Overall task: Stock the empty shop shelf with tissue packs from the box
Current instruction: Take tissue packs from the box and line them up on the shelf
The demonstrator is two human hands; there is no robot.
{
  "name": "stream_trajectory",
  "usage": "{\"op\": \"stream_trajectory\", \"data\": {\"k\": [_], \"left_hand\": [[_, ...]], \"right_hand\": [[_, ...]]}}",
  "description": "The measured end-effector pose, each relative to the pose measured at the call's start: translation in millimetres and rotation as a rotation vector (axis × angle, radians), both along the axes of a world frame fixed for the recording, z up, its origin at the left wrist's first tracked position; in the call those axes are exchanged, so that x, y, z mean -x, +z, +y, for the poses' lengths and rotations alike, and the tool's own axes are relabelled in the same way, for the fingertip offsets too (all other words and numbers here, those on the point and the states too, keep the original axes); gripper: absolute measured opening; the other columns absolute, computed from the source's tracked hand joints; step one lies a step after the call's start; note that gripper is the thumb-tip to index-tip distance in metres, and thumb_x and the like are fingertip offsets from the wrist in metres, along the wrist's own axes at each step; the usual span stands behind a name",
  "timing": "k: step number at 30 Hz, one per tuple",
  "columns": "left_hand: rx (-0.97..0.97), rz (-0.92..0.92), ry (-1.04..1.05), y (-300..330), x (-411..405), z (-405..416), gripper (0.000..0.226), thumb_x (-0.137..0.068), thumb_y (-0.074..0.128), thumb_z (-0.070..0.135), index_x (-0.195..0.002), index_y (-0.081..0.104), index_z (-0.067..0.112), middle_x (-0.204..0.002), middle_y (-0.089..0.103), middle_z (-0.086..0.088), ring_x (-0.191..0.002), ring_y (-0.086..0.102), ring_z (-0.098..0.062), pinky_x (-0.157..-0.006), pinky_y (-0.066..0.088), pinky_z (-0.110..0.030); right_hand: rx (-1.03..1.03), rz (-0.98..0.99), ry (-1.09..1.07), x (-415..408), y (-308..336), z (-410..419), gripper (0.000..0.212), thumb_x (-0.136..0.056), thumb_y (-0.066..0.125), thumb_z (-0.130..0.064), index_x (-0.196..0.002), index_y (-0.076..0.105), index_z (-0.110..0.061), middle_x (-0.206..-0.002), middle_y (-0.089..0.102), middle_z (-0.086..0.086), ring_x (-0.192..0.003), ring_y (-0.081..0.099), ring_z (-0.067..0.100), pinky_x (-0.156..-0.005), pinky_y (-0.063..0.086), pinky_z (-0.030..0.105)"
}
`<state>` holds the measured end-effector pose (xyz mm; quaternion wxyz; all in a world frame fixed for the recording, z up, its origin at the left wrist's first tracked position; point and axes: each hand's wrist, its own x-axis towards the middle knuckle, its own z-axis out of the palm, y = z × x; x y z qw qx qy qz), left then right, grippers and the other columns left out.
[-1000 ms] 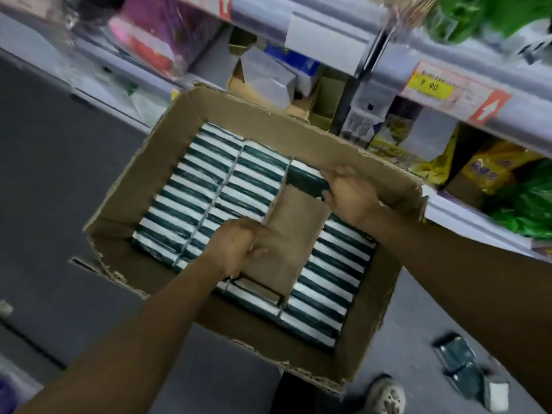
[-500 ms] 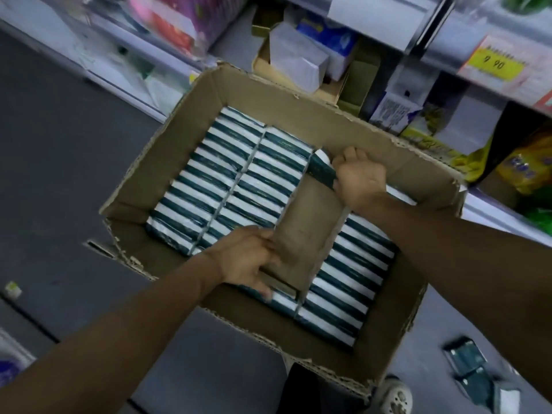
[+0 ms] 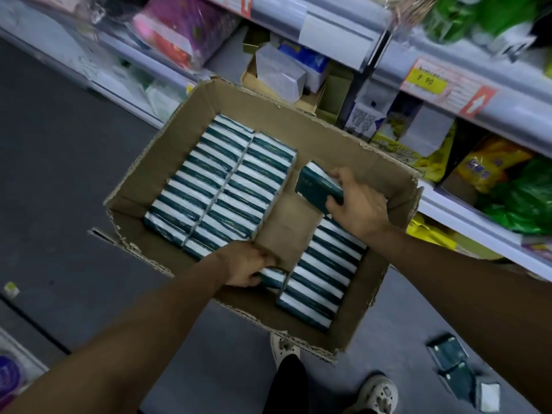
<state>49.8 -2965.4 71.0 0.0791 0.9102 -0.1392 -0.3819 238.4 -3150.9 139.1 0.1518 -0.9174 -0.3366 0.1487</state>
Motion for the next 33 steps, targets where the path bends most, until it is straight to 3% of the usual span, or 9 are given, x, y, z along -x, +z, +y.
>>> {"op": "stream_trajectory", "data": {"k": [5,8,12,15,18,21,25,29,33], "left_hand": [[-0.215,0.038,-0.121,5.0,-3.8,-17.2,0.076,-0.089,0.066,0.024,-0.152,0.023,0.021,-0.149,0.042,-0.01,-0.129,0.046,-0.032,-0.1,0.044,-0.041],[-0.275,0.055,0.0,11.3,-4.3,-31.5,0.066,-0.093,0.058,0.016,-0.151,0.027,0.021,-0.14,0.052,-0.012,-0.124,0.051,-0.033,-0.097,0.044,-0.039],[-0.184,0.064,0.264,51.0,-4.3,-30.8,0.058,-0.09,0.064,0.028,-0.143,0.041,0.018,-0.133,0.056,-0.01,-0.121,0.054,-0.027,-0.098,0.044,-0.034],[0.035,-0.01,0.662,90.7,-1.7,-21.5,0.053,-0.081,0.072,0.031,-0.128,0.05,0.018,-0.114,0.065,-0.008,-0.106,0.062,-0.026,-0.085,0.052,-0.034],[0.496,-0.048,1.215,142.8,-3.2,-35.9,0.034,-0.086,0.07,0.011,-0.116,0.054,0.01,-0.102,0.068,-0.009,-0.088,0.067,-0.018,-0.066,0.055,-0.023],[0.815,-0.064,1.48,191.3,-8.2,-64.3,0.026,-0.091,0.063,0.006,-0.116,0.058,0.008,-0.104,0.071,-0.011,-0.086,0.068,-0.019,-0.065,0.056,-0.024],[1.121,-0.004,1.566,247.2,-13.9,-108.0,0.044,-0.085,0.075,0.026,-0.124,0.059,0.012,-0.114,0.07,-0.009,-0.103,0.068,-0.026,-0.066,0.059,-0.034],[1.138,-0.098,1.448,291.3,-31.3,-156.1,0.048,-0.081,0.075,0.013,-0.126,0.057,0.014,-0.12,0.069,-0.01,-0.107,0.068,-0.029,-0.084,0.058,-0.045],[1.162,-0.309,1.427,338.5,-62.5,-205.3,0.045,-0.085,0.068,-0.004,-0.122,0.055,0.019,-0.112,0.071,-0.009,-0.094,0.071,-0.029,-0.072,0.061,-0.039]], "right_hand": [[-0.051,0.061,-0.045,8.5,6.5,-20.9,0.045,-0.091,0.057,-0.031,-0.132,0.041,-0.023,-0.116,0.064,0.006,-0.103,0.062,0.028,-0.078,0.052,0.04],[-0.082,0.117,-0.054,11.7,18.2,-33.1,0.043,-0.091,0.059,-0.028,-0.131,0.043,-0.024,-0.114,0.066,0.002,-0.1,0.064,0.027,-0.076,0.053,0.04],[-0.172,0.223,-0.097,11.4,42.0,-53.6,0.035,-0.088,0.066,-0.027,-0.12,0.053,-0.028,-0.11,0.068,0.002,-0.097,0.066,0.023,-0.079,0.055,0.042],[-0.249,0.28,-0.148,12.0,68.0,-71.2,0.026,-0.086,0.068,-0.026,-0.109,0.057,-0.032,-0.101,0.068,-0.004,-0.092,0.066,0.018,-0.079,0.055,0.042],[-0.331,0.335,-0.164,15.5,98.7,-92.8,0.016,-0.087,0.069,-0.022,-0.099,0.059,-0.027,-0.092,0.068,-0.005,-0.081,0.065,0.015,-0.076,0.055,0.042],[-0.424,0.379,-0.159,18.2,138.5,-117.5,0.013,-0.086,0.071,-0.02,-0.096,0.063,-0.025,-0.091,0.069,-0.002,-0.078,0.066,0.014,-0.07,0.056,0.038],[-0.622,0.469,-0.25,17.6,197.6,-156.5,0.014,-0.087,0.071,-0.013,-0.096,0.062,-0.018,-0.093,0.069,0.007,-0.07,0.068,0.021,-0.046,0.054,0.029],[-0.713,0.472,-0.251,8.9,251.9,-201.6,0.024,-0.086,0.072,-0.011,-0.101,0.058,-0.022,-0.1,0.068,0.002,-0.077,0.068,0.011,-0.054,0.057,0.032],[-0.779,0.357,-0.244,-9.6,301.2,-259.8,0.018,-0.086,0.071,-0.009,-0.1,0.063,-0.017,-0.1,0.069,0.005,-0.087,0.068,0.018,-0.068,0.058,0.038]]}}
